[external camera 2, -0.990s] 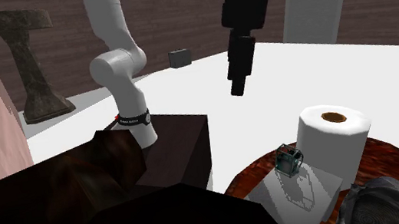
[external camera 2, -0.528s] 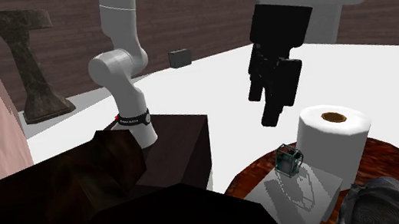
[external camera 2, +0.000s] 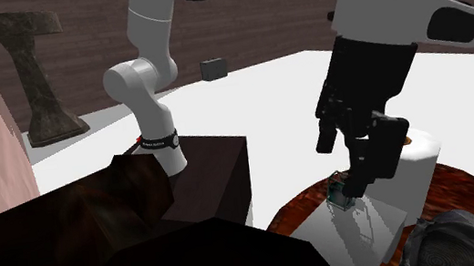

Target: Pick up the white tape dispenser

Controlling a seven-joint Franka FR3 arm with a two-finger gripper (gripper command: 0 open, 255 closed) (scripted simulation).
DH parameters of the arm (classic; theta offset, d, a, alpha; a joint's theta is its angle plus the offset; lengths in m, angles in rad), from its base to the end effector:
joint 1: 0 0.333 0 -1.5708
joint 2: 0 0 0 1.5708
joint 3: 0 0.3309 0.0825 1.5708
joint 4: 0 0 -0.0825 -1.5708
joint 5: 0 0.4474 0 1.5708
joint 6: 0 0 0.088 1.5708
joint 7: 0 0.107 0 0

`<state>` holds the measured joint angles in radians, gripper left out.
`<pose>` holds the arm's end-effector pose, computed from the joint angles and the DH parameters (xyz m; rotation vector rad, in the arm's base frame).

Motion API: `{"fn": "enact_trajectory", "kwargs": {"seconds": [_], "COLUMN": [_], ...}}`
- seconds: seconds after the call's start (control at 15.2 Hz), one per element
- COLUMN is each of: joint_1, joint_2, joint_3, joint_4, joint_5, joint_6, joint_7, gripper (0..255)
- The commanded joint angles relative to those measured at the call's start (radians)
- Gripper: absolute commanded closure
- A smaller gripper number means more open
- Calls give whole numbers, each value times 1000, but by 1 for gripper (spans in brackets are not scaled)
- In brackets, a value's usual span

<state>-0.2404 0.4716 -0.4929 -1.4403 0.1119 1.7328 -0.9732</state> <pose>0.5898 -0.4425 0.4298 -3.0866 -0.3837 0.2560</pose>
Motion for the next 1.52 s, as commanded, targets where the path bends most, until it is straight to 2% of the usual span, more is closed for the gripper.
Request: {"fn": "enact_trajectory", "kwargs": {"seconds": [0.0, 0.26, 0.33, 0.92, 1.45], "joint_1": [-2, -1, -1, -1, -6], "joint_2": [11, 17, 17, 17, 1], "joint_3": [2, 5, 4, 5, -1], "joint_4": [-14, -39, -40, -39, 47], "joint_5": [5, 8, 8, 8, 0], "joint_6": [24, 55, 56, 55, -44], "joint_7": [-2, -2, -2, -2, -3], "gripper": [0, 0, 255, 255, 255]}}
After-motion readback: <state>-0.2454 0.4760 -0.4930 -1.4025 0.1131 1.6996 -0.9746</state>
